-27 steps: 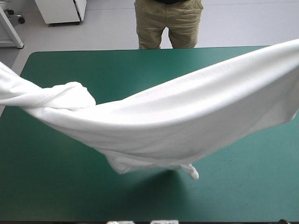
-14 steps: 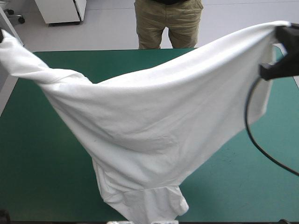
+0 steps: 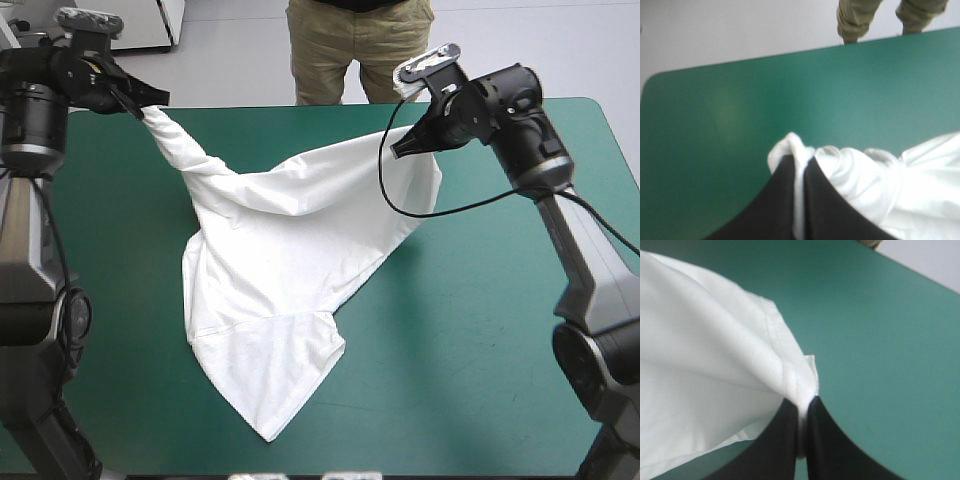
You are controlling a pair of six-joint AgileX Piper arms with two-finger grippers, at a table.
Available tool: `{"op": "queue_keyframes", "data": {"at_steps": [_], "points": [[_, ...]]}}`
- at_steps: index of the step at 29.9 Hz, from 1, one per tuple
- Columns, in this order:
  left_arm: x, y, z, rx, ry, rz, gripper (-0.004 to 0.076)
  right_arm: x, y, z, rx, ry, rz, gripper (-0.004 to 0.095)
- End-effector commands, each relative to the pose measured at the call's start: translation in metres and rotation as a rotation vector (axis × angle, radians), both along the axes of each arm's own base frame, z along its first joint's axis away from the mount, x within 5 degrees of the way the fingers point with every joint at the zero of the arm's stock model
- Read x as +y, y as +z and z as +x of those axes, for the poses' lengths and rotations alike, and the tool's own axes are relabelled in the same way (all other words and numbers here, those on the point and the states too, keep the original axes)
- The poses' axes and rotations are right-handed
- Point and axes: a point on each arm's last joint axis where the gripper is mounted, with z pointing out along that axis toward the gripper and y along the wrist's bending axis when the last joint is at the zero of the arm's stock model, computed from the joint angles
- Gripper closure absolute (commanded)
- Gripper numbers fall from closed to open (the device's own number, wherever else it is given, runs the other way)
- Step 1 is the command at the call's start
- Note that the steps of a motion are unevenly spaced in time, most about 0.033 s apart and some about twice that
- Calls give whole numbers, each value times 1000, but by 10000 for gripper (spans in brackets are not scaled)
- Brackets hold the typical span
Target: Fold the cloth
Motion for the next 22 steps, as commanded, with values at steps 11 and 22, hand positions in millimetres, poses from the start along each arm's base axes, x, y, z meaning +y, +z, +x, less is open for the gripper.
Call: {"op": "queue_keyframes", "data": {"at_steps": [11, 22], "points": [[-14, -86, 62, 110, -41, -43, 733, -34, -70, 85, 13, -78, 77, 921], [-21, -88, 61, 130, -81, -58, 504, -55, -70, 87, 60, -92, 197, 518]]}}
